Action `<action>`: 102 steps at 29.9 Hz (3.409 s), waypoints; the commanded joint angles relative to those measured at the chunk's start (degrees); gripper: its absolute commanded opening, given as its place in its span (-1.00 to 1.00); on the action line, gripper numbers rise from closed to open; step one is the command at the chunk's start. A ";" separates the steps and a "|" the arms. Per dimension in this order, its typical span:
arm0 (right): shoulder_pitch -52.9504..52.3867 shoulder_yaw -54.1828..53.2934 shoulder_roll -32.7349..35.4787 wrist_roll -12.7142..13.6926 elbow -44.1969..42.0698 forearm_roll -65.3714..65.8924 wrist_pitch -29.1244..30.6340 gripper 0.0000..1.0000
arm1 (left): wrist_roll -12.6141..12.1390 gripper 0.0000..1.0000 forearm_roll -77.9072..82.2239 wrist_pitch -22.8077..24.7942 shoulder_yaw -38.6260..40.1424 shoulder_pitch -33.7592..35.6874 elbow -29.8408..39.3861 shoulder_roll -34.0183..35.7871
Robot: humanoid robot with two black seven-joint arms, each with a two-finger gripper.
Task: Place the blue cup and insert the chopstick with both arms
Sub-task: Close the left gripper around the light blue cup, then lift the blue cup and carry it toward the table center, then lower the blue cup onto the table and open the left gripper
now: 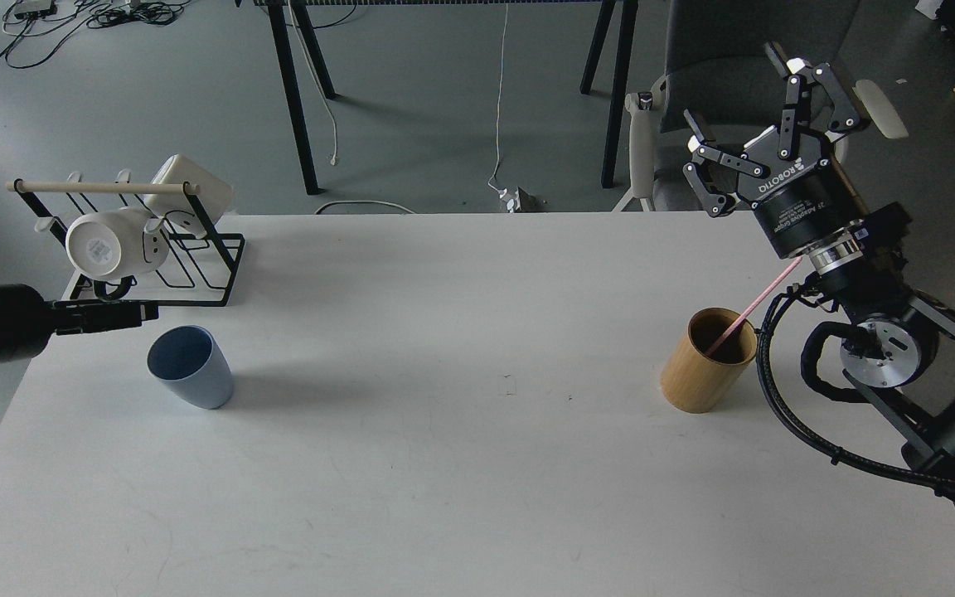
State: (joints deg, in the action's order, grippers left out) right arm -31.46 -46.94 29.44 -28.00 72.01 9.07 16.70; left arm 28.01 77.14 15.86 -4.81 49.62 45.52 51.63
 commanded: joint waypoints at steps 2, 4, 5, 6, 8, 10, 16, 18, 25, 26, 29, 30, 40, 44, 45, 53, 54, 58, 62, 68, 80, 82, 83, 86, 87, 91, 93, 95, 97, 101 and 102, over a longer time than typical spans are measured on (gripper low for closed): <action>0.26 0.00 0.45 0.00 -0.03 -0.01 0.00 0.79 | -0.01 0.97 0.12 -0.04 -0.11 -1.72 -1.22 -1.80; 0.35 0.00 0.45 0.00 -0.03 -0.01 0.00 0.79 | -0.01 0.96 0.12 -0.38 -0.11 -2.33 -1.31 -2.15; 0.35 0.00 0.45 0.00 -0.03 -0.01 0.00 0.79 | -0.01 0.95 0.12 -0.91 -0.11 -2.51 -1.22 -2.24; 0.35 0.00 0.45 0.00 0.06 -0.01 0.00 0.79 | -0.01 0.94 0.12 -1.26 -0.11 -2.60 -1.22 -2.33; 0.43 0.00 0.45 0.00 0.06 -0.01 0.00 0.79 | -0.01 0.82 0.12 -1.70 -0.11 -2.77 -1.31 -2.33; 0.52 0.00 0.45 0.00 0.06 -0.01 0.00 0.79 | -0.01 0.41 0.20 -1.97 -0.11 -3.12 -1.31 -2.33; 0.61 0.00 0.45 0.00 0.06 -0.01 0.00 0.79 | -0.01 -0.14 3.89 -3.64 0.06 -3.12 -1.31 -2.33; 0.70 0.00 0.45 0.00 -0.03 -0.01 0.00 0.79 | -0.01 -0.55 3.98 -3.81 -0.03 -3.12 -1.22 -2.24; 1.23 0.00 0.45 0.00 -0.03 -0.01 0.00 0.79 | -0.01 -0.90 3.72 -5.13 0.06 -3.04 -0.78 -1.71; 1.31 0.00 0.45 0.00 -0.03 -0.01 0.00 0.79 | -0.01 -0.91 3.72 -5.13 0.15 -3.04 -0.61 -1.54; 1.66 0.00 0.53 0.00 -0.03 -0.01 0.00 0.79 | -0.01 -0.94 3.72 -5.22 0.76 -2.77 0.35 -1.36; 1.67 0.00 0.54 0.00 -0.12 -0.01 0.00 0.79 | -0.01 -0.94 3.63 -5.13 1.03 -2.51 1.93 -0.84; 1.58 -6.67 1.32 0.00 -2.31 -0.01 -0.79 0.78 | -0.01 -0.94 -1.11 1.71 2.09 9.51 8.28 -10.30; 1.32 -9.66 1.68 0.00 -4.25 -0.19 -0.79 0.78 | -0.01 -0.94 -1.46 6.54 0.42 14.97 -0.06 -21.28; 0.97 -9.93 1.59 0.00 -4.95 -0.19 -0.79 0.78 | -0.01 -0.94 -1.47 7.43 -0.63 15.94 -2.95 -24.88; 0.79 -9.93 0.97 0.00 -6.53 -0.28 -0.79 0.78 | -0.01 -0.94 -1.20 6.73 -12.06 20.34 -12.56 -41.61; 0.79 -9.93 0.89 0.00 -6.97 -0.19 -0.79 0.78 | -0.01 -0.94 -1.12 6.73 -12.94 20.69 -12.56 -42.48; 0.70 -9.93 0.89 0.00 -7.50 -0.19 -0.79 0.78 | -0.01 -0.94 -1.03 6.12 -15.05 21.31 -12.91 -45.56; 0.70 -9.84 0.89 0.00 -7.85 -0.28 -0.70 0.78 | -0.01 -0.94 -0.94 5.50 -17.68 21.93 -15.19 -48.81; 0.79 -9.75 1.06 0.00 -8.12 -0.19 -0.62 0.78 | -0.01 -0.93 -0.94 4.89 -19.45 21.93 -16.78 -51.28; 1.05 -9.40 1.15 0.00 -8.12 -0.28 -0.53 0.78 | -0.01 -0.90 -0.85 4.89 -19.62 21.75 -16.87 -51.11; 1.14 -9.40 1.15 0.00 -8.12 -0.28 -0.44 0.78 | -0.01 -0.89 -0.85 4.89 -20.06 21.66 -16.87 -51.11; 1.23 -9.40 1.15 0.00 -8.20 -0.28 -0.44 0.78 | -0.01 -0.89 -0.85 4.89 -20.33 21.49 -17.04 -51.11; 1.31 -9.40 1.06 0.00 -8.20 -0.28 -0.44 0.78 | -0.01 -0.87 -0.85 4.71 -20.59 21.40 -17.57 -51.11; 1.31 -9.40 0.98 0.00 -8.20 -0.28 -0.44 0.78 | -0.01 -0.87 -0.85 4.71 -20.59 21.40 -17.66 -51.11; 1.40 -9.40 0.89 0.00 -8.20 -0.28 -0.44 0.78 | -0.01 -0.86 -0.76 4.62 -21.03 21.22 -17.66 -50.84; 1.49 -9.31 0.89 0.00 -8.20 -0.19 -0.44 0.78 | -0.01 -0.85 -0.76 4.62 -21.03 20.87 -17.66 -50.67; 1.49 -9.31 0.89 0.00 -8.20 -0.28 -0.44 0.78 | -0.01 -0.85 -0.76 4.62 -21.03 20.26 -17.66 -50.58; 1.40 -9.31 0.89 0.00 -8.29 -0.28 -0.44 0.78 | -0.01 -0.84 -0.68 4.62 -21.03 19.99 -17.66 -50.49; 1.58 -9.31 0.97 0.00 -8.29 -0.28 -0.35 0.78 | -0.01 -0.77 -0.76 4.62 -20.94 19.64 -17.48 -50.32; 1.66 -9.31 0.97 0.00 -8.29 -0.28 -0.35 0.78 | -0.01 -0.76 -0.76 4.62 -20.94 19.73 -17.40 -50.32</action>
State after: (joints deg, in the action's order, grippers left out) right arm -29.95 -56.25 30.32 -28.00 63.72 8.79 16.29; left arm 28.00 76.43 20.46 -25.84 69.40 27.91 1.20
